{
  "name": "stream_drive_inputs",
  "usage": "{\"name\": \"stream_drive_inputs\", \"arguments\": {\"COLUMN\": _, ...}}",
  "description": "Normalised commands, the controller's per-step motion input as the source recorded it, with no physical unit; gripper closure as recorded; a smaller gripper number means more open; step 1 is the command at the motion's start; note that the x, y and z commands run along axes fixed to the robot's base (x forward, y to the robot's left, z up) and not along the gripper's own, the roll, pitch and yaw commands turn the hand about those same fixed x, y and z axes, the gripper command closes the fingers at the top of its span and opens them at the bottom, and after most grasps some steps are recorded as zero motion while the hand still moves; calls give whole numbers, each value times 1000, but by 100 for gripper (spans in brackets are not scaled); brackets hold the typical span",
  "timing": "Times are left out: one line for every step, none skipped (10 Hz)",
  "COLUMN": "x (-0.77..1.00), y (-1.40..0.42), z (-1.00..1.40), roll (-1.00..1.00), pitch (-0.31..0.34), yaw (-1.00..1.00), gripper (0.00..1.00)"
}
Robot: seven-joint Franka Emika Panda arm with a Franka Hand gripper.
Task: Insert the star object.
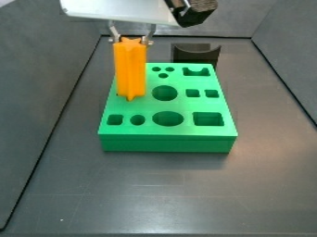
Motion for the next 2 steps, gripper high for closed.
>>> {"name": "stream_drive_inputs", "arguments": {"x": -74, "y": -60, "z": -237, "roll": 0, "pitch": -194, "yaw": 51, "gripper": 100}}
{"name": "stream_drive_inputs", "arguments": {"x": 0, "y": 0, "z": 0, "roll": 0, "pitch": 0, "yaw": 0, "gripper": 100}}
